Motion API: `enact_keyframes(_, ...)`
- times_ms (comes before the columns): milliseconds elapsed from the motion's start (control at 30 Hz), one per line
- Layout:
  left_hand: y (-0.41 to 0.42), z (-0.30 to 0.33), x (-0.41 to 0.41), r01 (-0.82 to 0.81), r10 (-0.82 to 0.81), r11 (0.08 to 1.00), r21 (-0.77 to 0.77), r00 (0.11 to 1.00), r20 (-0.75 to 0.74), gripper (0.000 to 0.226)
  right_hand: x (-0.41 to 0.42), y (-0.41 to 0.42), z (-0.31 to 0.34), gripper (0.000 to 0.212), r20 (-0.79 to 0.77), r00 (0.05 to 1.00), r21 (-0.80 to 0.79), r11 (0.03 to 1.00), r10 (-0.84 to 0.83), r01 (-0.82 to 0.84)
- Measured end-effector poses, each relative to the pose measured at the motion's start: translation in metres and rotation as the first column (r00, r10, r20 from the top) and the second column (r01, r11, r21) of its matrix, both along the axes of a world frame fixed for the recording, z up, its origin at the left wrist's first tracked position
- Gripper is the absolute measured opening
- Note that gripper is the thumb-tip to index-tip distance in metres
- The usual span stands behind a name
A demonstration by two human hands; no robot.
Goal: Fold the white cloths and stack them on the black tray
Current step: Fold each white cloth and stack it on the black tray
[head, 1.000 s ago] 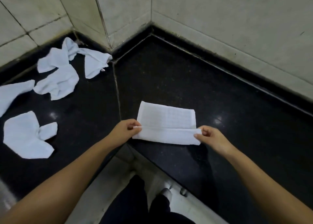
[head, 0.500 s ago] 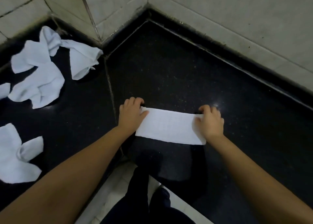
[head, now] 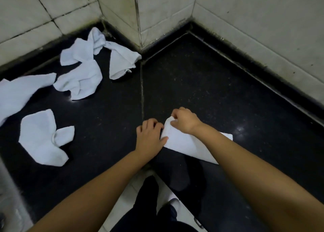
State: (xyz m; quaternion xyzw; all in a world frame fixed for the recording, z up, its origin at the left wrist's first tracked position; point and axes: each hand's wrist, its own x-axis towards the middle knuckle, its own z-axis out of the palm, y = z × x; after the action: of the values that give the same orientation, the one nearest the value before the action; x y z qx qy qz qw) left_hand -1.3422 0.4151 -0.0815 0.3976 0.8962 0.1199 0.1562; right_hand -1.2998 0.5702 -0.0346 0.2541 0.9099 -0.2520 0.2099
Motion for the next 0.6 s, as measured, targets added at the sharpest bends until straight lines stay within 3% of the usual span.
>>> enact_keyframes(67,0.010,0.013,-0.003,-0.043,0.036,0.998,0.046,0.988,0.147,0.029,0.009,0.009,0.020,0.023,-0.106,0.983,-0.175,0.976,-0.153,0.133)
enact_keyframes(133,0.022,0.035,-0.010,-0.156,0.069,0.967,0.199,0.920,0.385,0.014,0.021,0.021,0.044,0.017,-0.247,0.926,-0.272,0.938,-0.286,0.217)
enact_keyframes(167,0.028,0.049,-0.014,-0.194,0.052,0.936,0.294,0.901,0.430,0.011,0.027,0.029,0.055,0.015,-0.322,0.887,-0.285,0.927,-0.331,0.243)
enact_keyframes(333,0.058,0.132,-0.018,-0.115,-0.063,0.781,0.614,0.963,0.261,0.008,0.061,0.052,0.115,0.009,-0.635,0.628,-0.399,0.887,-0.449,0.231)
enact_keyframes(433,0.057,0.162,-0.004,-0.081,-0.119,0.681,0.728,0.968,0.219,0.005,0.084,0.047,0.137,0.021,-0.728,0.479,-0.476,0.864,-0.492,0.164)
enact_keyframes(500,0.044,0.162,0.012,-0.042,-0.172,0.680,0.732,0.961,0.215,0.005,0.102,0.037,0.134,0.023,-0.727,0.483,-0.489,0.862,-0.487,0.134)
enact_keyframes(600,0.013,0.133,0.036,-0.040,-0.209,0.765,0.643,0.929,0.307,0.007,0.134,0.019,0.104,0.022,-0.660,0.575,-0.516,0.848,-0.484,0.121)
